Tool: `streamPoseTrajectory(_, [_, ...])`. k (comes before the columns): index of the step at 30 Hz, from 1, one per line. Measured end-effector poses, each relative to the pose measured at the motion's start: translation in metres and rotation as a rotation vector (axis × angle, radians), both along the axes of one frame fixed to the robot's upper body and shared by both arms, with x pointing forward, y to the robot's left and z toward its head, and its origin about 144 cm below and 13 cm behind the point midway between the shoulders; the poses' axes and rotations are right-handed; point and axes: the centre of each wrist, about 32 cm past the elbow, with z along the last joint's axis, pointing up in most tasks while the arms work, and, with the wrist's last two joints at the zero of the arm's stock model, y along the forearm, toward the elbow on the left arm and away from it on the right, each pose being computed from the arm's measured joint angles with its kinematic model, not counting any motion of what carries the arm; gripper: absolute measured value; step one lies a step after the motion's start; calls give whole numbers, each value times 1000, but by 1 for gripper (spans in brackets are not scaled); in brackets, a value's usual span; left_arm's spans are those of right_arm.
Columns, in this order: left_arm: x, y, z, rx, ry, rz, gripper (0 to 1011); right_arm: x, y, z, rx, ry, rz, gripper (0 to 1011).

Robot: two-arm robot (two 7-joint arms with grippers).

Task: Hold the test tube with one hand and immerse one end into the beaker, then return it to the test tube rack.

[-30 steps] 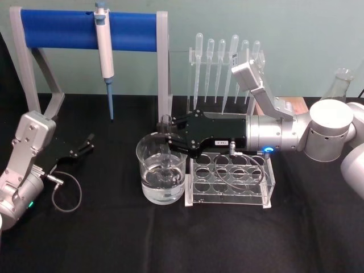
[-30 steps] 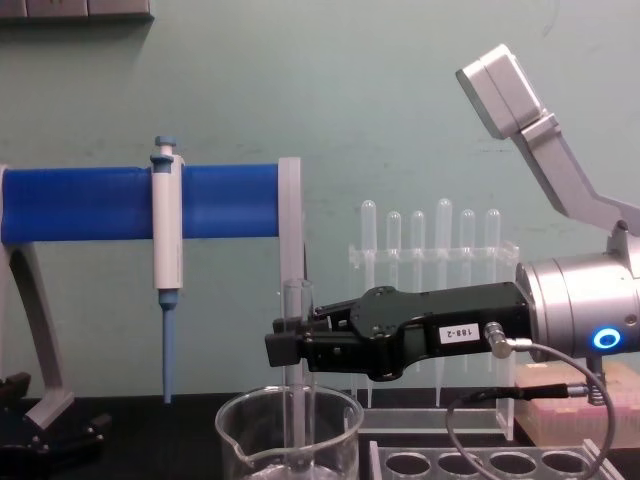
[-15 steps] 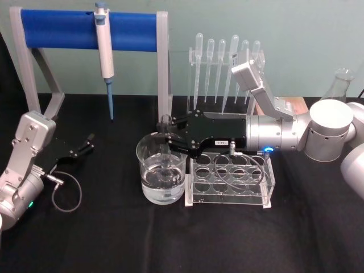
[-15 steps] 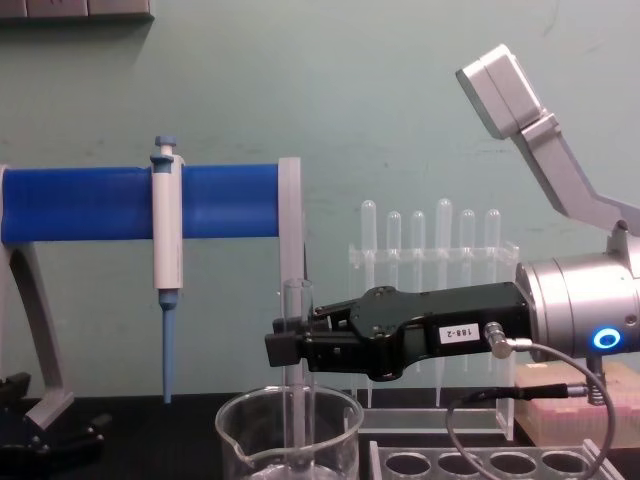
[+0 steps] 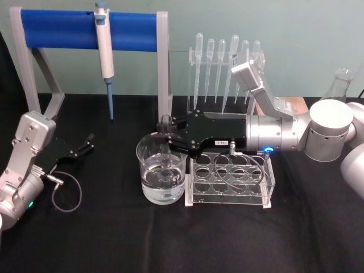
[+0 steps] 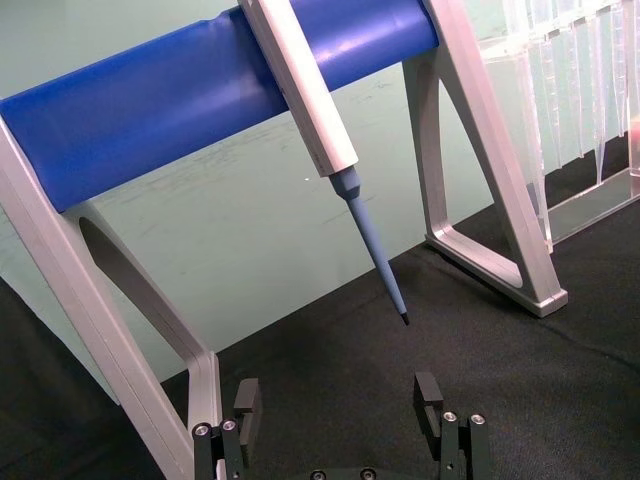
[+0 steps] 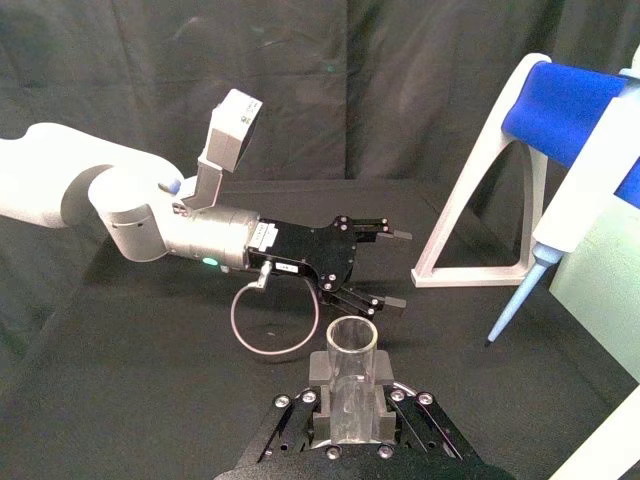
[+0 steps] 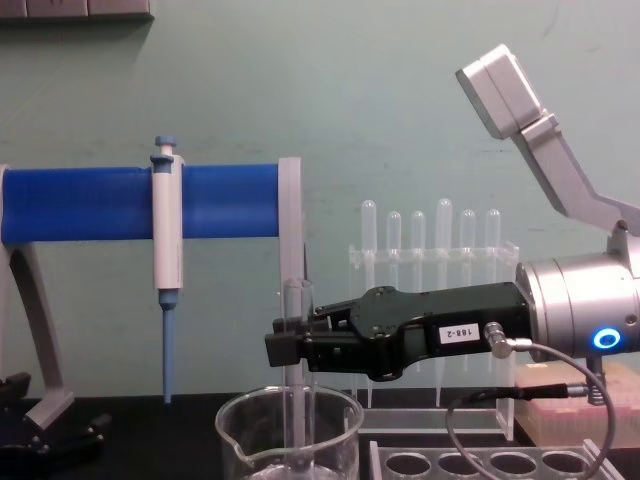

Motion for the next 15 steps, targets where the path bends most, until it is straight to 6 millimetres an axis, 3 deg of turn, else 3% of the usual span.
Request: streamPoseTrajectory(15, [0, 0, 0, 0, 0, 0, 1000, 0, 0, 0, 0, 0, 0, 237])
